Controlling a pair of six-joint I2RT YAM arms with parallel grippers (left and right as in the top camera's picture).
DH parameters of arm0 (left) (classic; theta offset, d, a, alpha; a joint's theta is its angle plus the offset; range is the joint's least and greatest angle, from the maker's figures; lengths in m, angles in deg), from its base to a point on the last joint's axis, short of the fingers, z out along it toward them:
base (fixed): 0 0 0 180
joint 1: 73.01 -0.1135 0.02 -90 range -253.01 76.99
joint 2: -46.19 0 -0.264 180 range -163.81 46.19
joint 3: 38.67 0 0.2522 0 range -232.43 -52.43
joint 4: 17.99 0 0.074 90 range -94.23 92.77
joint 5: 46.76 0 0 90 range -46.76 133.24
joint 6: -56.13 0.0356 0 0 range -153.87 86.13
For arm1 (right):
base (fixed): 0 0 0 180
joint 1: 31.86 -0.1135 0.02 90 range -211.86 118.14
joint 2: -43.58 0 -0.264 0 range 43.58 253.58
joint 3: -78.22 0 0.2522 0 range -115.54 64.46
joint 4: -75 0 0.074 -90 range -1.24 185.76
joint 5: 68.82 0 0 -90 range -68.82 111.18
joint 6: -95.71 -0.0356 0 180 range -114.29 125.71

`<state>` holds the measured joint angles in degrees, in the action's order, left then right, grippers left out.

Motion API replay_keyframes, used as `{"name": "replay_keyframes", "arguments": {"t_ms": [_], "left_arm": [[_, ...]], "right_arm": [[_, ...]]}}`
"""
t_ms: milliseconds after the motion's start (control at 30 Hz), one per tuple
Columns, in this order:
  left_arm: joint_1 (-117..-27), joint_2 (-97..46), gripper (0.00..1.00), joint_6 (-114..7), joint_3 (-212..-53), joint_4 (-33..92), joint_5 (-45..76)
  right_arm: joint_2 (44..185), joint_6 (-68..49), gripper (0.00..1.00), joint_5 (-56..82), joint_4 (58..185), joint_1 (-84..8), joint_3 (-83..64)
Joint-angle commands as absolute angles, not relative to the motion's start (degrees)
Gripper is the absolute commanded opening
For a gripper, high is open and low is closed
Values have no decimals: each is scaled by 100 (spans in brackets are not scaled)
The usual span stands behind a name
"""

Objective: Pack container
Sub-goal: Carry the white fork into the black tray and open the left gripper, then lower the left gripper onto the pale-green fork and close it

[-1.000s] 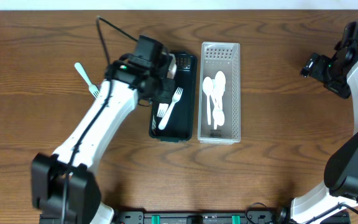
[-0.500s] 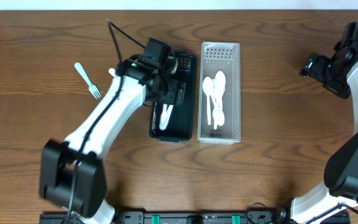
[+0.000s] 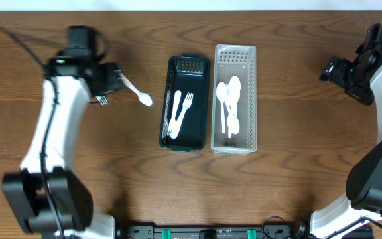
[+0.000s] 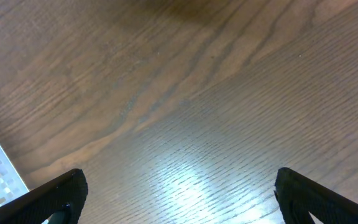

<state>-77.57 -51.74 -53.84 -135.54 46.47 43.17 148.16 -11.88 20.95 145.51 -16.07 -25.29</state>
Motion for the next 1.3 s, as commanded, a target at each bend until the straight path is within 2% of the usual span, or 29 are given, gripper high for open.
{"name": "replay_keyframes", "arguments": {"t_ms": [0, 233, 767, 967, 1167, 1267], "left_arm": [[-8369, -5744, 78, -6249, -13578, 4665, 4378], [-8902, -6601, 75, -6039, -13583, 3967, 3930], [-8563, -7082, 73, -5899, -13583, 2558, 4032], [-8449, -7263, 65, -5902, -13583, 2381, 4140], [-8449, -7438, 64, -5902, -13583, 2365, 4310], [-8449, -7449, 58, -5897, -13583, 2282, 4310]], "right_arm": [[14822, -1266, 99, 2025, 14562, -1618, -2499], [14822, -1266, 99, 2008, 14557, -1618, -2499], [14822, -1266, 99, 2008, 14560, -1629, -2499], [14822, -1266, 99, 2008, 14599, -1629, -2499], [14822, -1266, 99, 2010, 14647, -1629, -2499], [14822, -1266, 99, 2010, 14689, -1629, -2499]]}}
